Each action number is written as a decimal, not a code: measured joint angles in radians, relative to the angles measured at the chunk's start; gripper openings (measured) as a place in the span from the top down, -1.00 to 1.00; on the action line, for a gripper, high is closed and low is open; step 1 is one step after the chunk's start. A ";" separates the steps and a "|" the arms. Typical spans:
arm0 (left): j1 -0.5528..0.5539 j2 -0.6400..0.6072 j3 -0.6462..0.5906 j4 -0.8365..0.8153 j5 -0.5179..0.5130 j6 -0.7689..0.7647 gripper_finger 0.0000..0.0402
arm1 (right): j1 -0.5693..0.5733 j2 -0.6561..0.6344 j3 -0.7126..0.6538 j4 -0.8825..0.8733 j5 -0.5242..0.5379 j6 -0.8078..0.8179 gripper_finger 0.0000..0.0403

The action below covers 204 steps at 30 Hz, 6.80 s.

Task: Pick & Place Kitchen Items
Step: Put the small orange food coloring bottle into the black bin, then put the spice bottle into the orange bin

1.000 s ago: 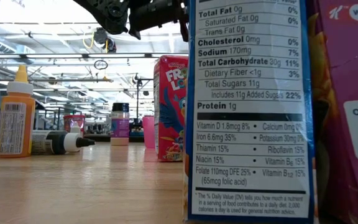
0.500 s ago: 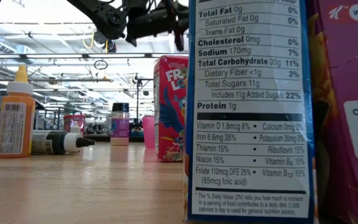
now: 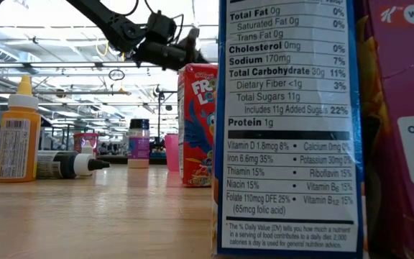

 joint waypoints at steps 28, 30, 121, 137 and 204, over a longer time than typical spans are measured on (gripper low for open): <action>0.024 0.000 0.000 -0.225 -0.461 0.096 0.62 | -0.001 0.000 0.000 0.023 0.004 -0.016 0.28; 0.020 0.000 0.000 -0.227 -0.496 0.093 0.52 | -0.001 0.000 0.000 0.023 0.004 -0.021 0.28; -0.084 -0.220 -0.244 -0.766 -0.486 0.205 0.07 | -0.003 0.000 0.000 0.023 0.031 -0.065 0.28; -0.168 -0.431 0.009 -0.960 -0.334 0.513 0.07 | -0.003 0.036 -0.001 0.018 0.031 -0.065 0.28; -0.409 -0.230 0.172 -0.603 -0.151 0.232 0.07 | 0.009 0.307 -0.001 0.327 -0.179 -0.076 -0.12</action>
